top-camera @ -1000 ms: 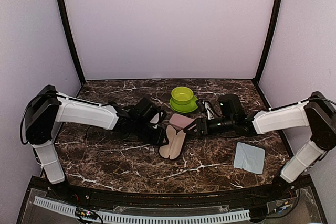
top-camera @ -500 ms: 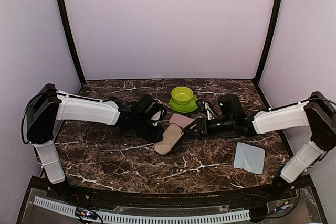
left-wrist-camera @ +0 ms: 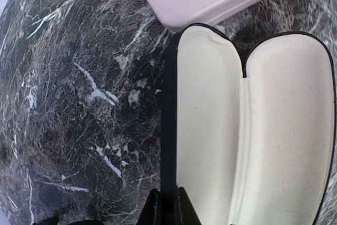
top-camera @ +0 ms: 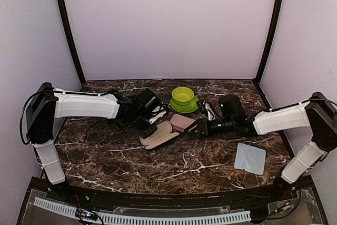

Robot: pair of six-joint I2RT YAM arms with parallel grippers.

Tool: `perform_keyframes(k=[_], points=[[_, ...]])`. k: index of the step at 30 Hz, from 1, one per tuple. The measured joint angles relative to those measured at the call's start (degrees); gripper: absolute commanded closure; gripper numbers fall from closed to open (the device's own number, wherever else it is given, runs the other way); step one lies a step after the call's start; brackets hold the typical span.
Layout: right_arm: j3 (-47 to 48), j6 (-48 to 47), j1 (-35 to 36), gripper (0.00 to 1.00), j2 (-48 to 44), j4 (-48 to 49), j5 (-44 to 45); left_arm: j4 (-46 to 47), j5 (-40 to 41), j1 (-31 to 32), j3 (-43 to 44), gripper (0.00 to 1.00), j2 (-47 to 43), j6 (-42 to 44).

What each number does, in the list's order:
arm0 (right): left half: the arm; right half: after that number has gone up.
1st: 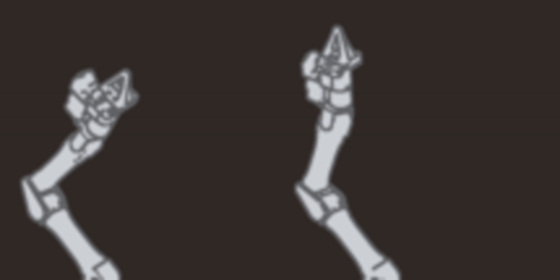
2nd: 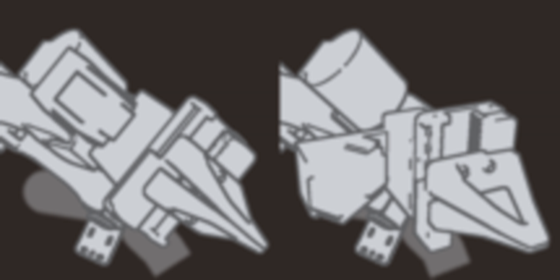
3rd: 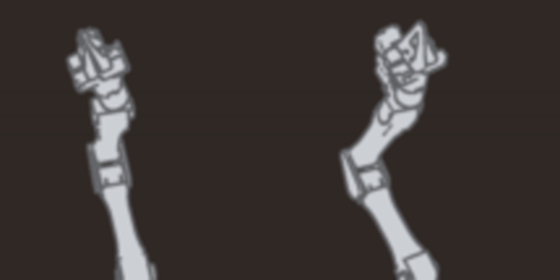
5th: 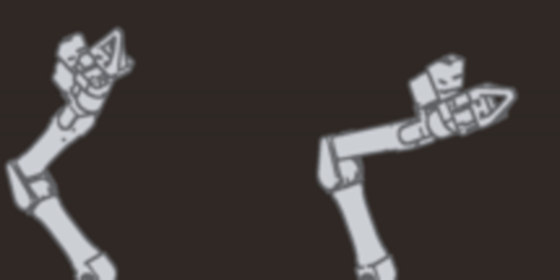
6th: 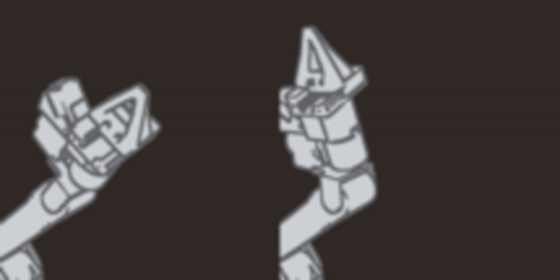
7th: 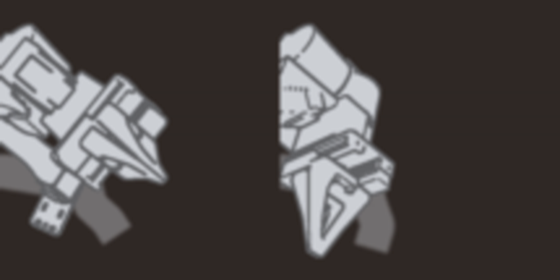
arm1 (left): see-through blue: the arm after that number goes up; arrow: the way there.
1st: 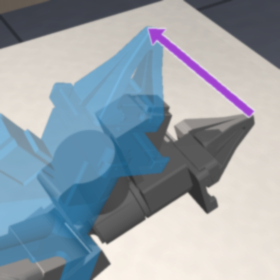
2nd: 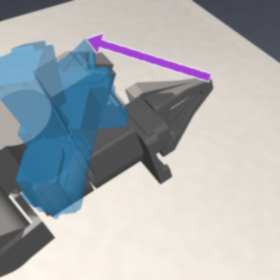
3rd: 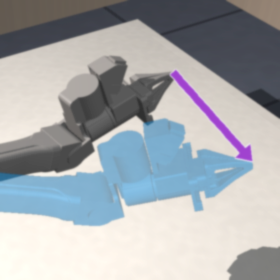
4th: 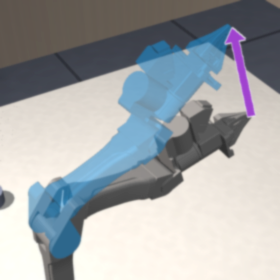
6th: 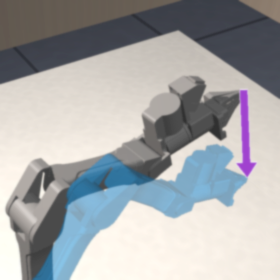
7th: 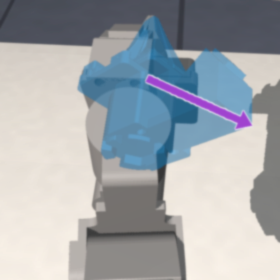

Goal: Organize the sunglasses
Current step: Adjust the opened sunglasses case at the center of the board.

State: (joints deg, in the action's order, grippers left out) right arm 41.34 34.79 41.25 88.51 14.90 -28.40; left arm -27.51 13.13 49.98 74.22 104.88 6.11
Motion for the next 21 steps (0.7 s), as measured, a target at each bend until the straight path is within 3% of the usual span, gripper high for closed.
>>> perform_keyframes(k=[11,21], points=[[0.0,-0.3,0.0,0.45,0.0,-0.5,0.1,8.5,-4.6,0.0,-7.5,0.96,-5.7,22.3],[0.0,-0.7,0.0,0.46,0.0,-1.3,0.7,15.5,-8.2,0.0,-9.1,0.93,-5.1,29.3]])
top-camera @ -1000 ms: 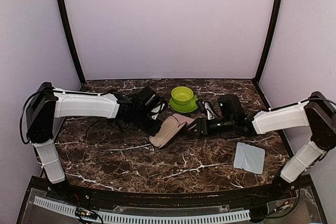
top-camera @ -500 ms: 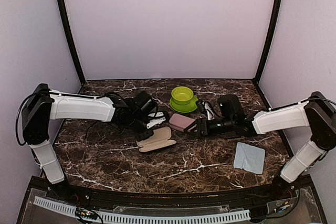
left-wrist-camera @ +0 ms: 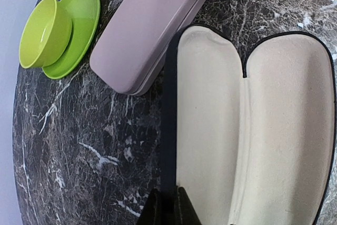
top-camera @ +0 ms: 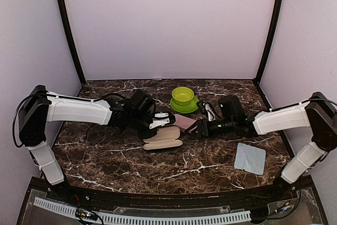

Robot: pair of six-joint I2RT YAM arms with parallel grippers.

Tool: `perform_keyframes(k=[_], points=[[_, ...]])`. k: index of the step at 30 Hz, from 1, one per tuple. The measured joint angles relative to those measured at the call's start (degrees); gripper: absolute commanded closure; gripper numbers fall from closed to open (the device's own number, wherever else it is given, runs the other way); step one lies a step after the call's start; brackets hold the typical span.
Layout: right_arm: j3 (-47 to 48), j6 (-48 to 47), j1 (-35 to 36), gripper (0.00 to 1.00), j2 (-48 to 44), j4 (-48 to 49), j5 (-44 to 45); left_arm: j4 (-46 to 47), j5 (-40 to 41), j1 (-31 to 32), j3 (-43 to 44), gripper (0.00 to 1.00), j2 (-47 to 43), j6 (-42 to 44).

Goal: Organize the sunglasses
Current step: Adjust the opened sunglasses case at the center of the board.

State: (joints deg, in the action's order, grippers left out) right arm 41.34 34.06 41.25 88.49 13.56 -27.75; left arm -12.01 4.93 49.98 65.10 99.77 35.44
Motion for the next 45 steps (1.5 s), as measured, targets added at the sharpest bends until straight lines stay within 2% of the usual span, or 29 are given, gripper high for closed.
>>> perform_keyframes(k=[11,14,17,21,33,38,42,45], points=[[-0.4,-0.4,0.0,0.46,-0.5,-0.1,0.9,1.2,-2.2,0.0,0.0,0.89,3.5,2.9],[-0.6,-0.4,0.0,0.46,-0.6,-0.1,1.0,1.2,-2.6,0.0,0.0,0.85,3.5,2.9],[-0.7,-0.4,0.0,0.46,-0.6,-0.1,1.1,1.1,-2.9,0.0,0.0,0.73,3.5,2.9],[-0.8,-0.4,0.0,0.46,-0.7,-0.3,1.1,0.9,-3.1,0.0,0.0,0.65,3.5,2.5],[-0.8,-0.8,0.0,0.45,-0.8,-0.8,2.3,2.3,-0.5,0.0,-2.2,0.57,-0.6,-0.1],[-0.7,-2.5,0.3,0.38,-1.7,-4.2,4.5,4.9,3.6,-0.1,-4.6,0.51,-5.3,-4.1],[1.3,-4.9,0.4,0.31,-3.6,-11.0,8.6,4.6,5.5,-1.1,-4.6,0.30,-8.6,-10.2],[5.5,-6.0,0.4,0.29,-5.2,-19.9,15.6,3.1,6.9,-1.9,-4.4,0.25,-10.6,-15.6]])
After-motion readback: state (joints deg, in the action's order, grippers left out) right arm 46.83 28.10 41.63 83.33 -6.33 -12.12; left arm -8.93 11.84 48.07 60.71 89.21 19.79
